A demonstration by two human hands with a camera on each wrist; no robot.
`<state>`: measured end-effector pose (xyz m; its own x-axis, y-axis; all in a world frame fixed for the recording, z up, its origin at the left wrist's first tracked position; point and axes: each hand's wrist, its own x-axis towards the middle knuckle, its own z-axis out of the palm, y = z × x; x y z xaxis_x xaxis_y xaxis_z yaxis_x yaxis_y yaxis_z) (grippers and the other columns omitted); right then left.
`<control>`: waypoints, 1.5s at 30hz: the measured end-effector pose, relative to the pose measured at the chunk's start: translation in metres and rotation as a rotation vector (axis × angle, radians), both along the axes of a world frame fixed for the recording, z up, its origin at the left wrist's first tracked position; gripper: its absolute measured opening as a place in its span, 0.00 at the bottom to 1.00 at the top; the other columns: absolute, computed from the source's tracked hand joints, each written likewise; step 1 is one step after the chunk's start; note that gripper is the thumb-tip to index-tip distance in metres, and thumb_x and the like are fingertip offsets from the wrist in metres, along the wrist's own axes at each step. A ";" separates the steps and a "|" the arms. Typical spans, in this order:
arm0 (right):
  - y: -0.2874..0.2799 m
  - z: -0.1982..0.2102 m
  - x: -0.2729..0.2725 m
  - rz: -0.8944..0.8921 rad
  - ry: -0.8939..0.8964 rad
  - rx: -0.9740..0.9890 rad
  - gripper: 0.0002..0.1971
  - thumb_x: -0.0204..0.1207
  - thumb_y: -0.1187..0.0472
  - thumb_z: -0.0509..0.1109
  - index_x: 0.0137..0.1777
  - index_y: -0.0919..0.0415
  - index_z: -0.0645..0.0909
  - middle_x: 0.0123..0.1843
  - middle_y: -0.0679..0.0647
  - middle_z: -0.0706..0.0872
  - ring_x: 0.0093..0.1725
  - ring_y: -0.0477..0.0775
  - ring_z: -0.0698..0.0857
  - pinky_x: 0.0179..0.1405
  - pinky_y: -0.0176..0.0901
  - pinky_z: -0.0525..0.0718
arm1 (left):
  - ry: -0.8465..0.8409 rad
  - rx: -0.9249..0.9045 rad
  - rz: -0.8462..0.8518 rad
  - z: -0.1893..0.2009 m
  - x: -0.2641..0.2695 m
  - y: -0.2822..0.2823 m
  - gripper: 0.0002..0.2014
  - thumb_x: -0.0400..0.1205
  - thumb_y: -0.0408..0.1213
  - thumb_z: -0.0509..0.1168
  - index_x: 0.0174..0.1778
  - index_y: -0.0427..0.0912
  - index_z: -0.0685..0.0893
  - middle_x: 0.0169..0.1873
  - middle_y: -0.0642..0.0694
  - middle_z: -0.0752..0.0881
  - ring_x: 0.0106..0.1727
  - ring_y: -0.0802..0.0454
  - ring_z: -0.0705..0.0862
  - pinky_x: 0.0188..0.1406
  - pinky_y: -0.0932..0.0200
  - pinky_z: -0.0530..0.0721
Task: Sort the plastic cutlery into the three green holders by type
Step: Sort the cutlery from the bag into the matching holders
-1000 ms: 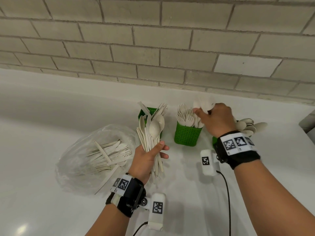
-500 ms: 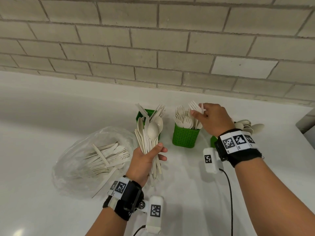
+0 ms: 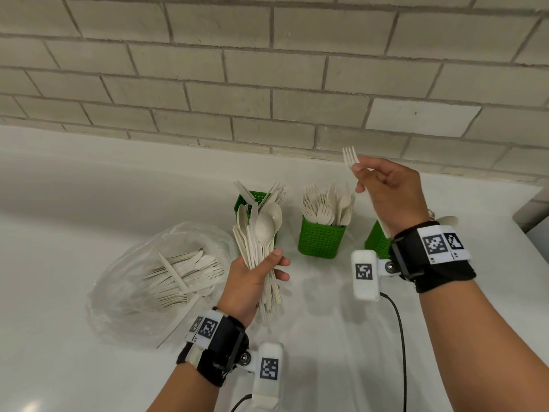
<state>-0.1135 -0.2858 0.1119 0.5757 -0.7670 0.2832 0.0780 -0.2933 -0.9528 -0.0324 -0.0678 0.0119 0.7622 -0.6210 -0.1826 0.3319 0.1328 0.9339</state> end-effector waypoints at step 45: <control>0.055 -0.015 0.004 0.080 0.336 -0.524 0.21 0.83 0.46 0.60 0.69 0.56 0.80 0.65 0.52 0.84 0.64 0.51 0.80 0.65 0.46 0.74 | -0.008 -0.057 -0.236 0.026 -0.008 -0.011 0.08 0.82 0.35 0.67 0.53 0.35 0.83 0.41 0.39 0.91 0.36 0.47 0.90 0.40 0.53 0.89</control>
<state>-0.1094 -0.2312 0.0965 0.7488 -0.5260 0.4033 -0.1597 -0.7337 -0.6604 -0.0404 -0.0785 0.0377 0.5963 -0.7912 -0.1362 0.3522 0.1053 0.9300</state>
